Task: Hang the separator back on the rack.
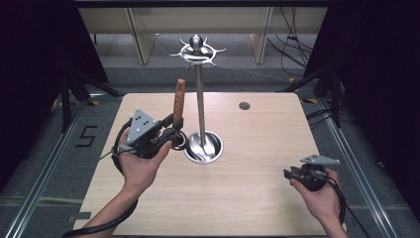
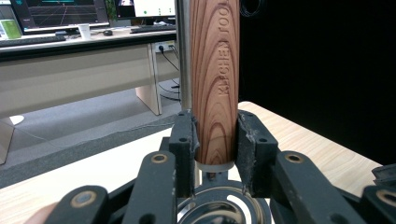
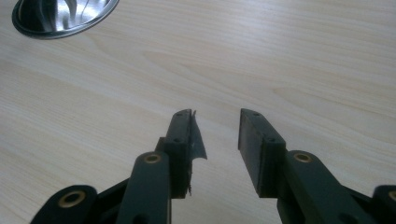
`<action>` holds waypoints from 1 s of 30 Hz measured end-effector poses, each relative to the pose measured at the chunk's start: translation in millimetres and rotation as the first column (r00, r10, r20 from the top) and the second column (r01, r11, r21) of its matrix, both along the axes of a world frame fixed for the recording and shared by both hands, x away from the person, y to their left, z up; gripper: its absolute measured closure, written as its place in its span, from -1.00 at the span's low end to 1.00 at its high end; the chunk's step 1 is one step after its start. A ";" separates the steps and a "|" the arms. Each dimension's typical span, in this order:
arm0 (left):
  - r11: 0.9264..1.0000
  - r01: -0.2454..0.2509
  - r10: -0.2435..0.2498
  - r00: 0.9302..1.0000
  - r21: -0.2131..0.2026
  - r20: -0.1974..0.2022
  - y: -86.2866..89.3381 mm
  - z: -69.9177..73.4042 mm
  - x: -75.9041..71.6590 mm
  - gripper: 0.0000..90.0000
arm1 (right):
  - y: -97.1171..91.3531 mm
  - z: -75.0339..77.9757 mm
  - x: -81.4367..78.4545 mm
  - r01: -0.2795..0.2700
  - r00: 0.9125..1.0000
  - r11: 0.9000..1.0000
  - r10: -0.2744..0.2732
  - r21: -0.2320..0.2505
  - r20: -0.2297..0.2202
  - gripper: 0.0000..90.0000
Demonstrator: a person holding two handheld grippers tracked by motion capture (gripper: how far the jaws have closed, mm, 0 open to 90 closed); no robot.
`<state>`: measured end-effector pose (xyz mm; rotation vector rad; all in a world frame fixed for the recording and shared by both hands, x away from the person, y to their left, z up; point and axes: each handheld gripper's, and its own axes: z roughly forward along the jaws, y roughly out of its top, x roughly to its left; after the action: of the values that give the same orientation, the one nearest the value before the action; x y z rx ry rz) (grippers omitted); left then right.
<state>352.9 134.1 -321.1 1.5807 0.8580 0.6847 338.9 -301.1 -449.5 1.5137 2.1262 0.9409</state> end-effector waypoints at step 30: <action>1.000 -0.025 0.025 0.997 -0.002 0.071 -14.9 22.9 12.1 0.54 | -3.1 0.9 1.1 -0.024 1.000 0.999 0.024 -0.027 0.015 0.46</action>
<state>365.0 119.2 -298.2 1.5377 0.8260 0.7537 340.1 -304.2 -448.5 1.4665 2.1420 0.9261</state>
